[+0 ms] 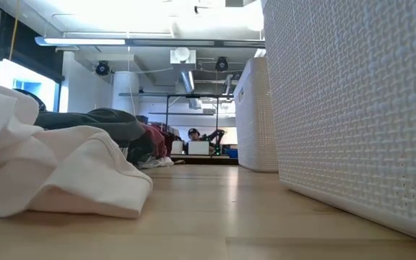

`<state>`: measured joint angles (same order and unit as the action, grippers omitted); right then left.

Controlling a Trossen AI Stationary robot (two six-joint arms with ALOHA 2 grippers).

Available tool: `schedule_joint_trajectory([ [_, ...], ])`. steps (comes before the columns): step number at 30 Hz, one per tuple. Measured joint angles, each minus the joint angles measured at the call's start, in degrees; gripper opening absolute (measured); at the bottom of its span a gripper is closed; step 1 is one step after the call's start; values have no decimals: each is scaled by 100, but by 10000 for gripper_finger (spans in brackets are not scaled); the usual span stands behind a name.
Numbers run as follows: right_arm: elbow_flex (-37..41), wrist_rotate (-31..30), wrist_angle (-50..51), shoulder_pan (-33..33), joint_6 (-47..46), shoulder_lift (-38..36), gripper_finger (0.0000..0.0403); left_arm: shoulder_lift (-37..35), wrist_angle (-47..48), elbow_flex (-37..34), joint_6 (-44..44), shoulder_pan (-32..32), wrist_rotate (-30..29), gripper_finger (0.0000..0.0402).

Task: Sort clothes
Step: Put the black shirt into the top bin, then put the grey shorts into the top bin

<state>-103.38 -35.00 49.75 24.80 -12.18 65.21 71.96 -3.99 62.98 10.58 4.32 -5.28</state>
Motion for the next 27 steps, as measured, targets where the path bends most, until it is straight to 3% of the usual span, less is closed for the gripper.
schedule_joint_trajectory([
  [6,1415,582,1126,-2,-964,65,18,0,26,0,-23,-7,-13,94],
  [12,2652,1384,900,-2,-1640,63,86,0,496,0,39,-5,-12,94],
  [17,2561,1657,867,-2,-1666,48,130,0,1394,0,444,26,14,94],
  [23,2191,1895,357,-398,-1909,28,134,21,3306,-74,843,118,28,94],
  [27,2202,1644,-153,-917,-1940,70,135,37,4048,-483,1414,229,24,94],
])
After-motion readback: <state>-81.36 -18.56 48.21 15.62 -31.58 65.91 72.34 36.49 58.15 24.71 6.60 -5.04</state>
